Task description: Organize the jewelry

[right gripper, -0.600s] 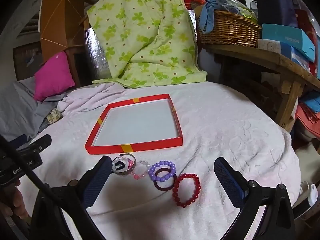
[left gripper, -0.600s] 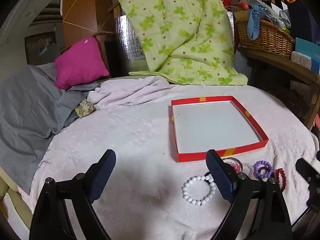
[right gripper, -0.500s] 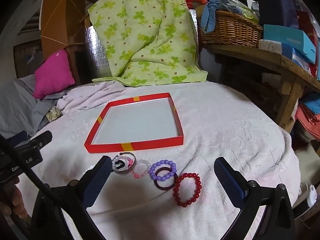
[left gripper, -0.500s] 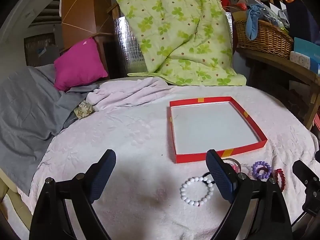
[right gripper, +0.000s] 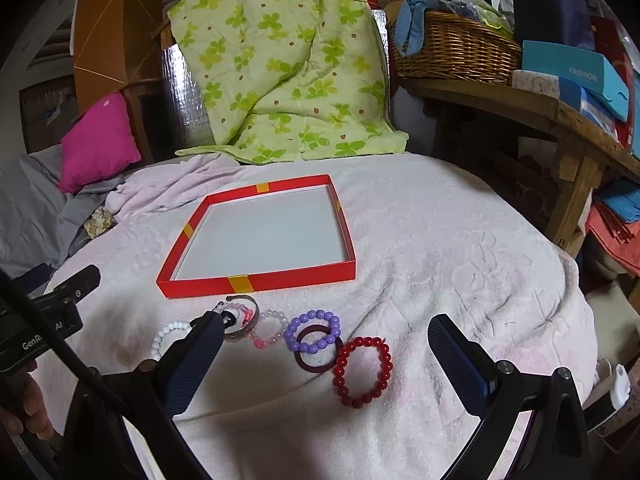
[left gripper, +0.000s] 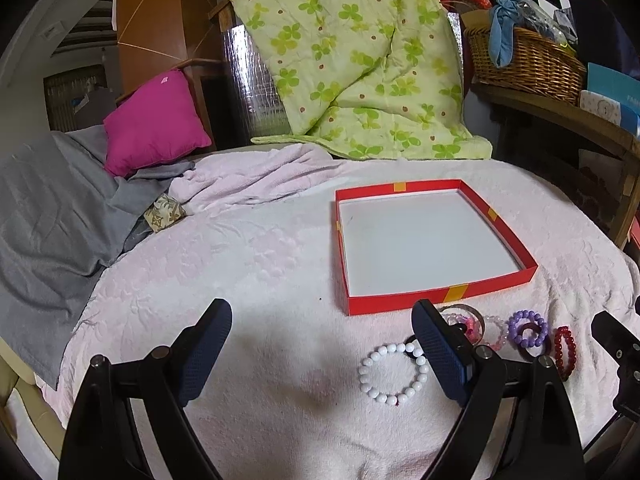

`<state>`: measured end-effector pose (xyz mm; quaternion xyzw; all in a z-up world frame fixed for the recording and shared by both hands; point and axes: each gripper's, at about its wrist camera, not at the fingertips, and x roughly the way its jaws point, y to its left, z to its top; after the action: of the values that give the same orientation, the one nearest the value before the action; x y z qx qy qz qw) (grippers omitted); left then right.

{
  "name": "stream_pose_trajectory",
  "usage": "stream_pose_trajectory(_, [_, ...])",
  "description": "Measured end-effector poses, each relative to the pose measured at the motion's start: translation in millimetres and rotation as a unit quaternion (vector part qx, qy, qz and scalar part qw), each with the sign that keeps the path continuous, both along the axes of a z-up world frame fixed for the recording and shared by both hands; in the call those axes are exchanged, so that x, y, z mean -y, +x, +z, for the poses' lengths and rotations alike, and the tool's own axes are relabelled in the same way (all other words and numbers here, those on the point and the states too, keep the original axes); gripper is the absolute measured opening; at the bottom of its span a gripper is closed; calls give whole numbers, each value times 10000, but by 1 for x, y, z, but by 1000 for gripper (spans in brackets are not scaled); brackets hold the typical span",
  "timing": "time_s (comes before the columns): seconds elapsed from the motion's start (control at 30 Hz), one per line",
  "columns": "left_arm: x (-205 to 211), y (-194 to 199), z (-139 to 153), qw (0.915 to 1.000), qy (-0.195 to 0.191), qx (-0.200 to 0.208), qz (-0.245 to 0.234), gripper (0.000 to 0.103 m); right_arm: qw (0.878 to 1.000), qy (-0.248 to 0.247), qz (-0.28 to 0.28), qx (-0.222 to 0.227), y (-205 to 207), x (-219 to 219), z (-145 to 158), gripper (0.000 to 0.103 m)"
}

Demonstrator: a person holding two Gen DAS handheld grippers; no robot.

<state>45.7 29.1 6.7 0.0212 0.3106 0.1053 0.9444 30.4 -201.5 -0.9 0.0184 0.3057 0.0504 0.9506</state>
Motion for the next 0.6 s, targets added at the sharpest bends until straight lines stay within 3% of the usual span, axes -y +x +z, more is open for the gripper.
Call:
stream_pose_trajectory(0.37, [2,3,-9,9999,-54,-129,-56,92,9999,-4,107,-48,6,-8,-8,103])
stream_pose_trajectory(0.47, [2,3,-10,9998,-65,-157,-78,92,9998,-89,145,119,10,-12,-11,103])
stream_pose_trajectory(0.6, [4,2,-12,9998,-70,-177,-88,92,9993,-208,25,-309,5,-9,-8,103])
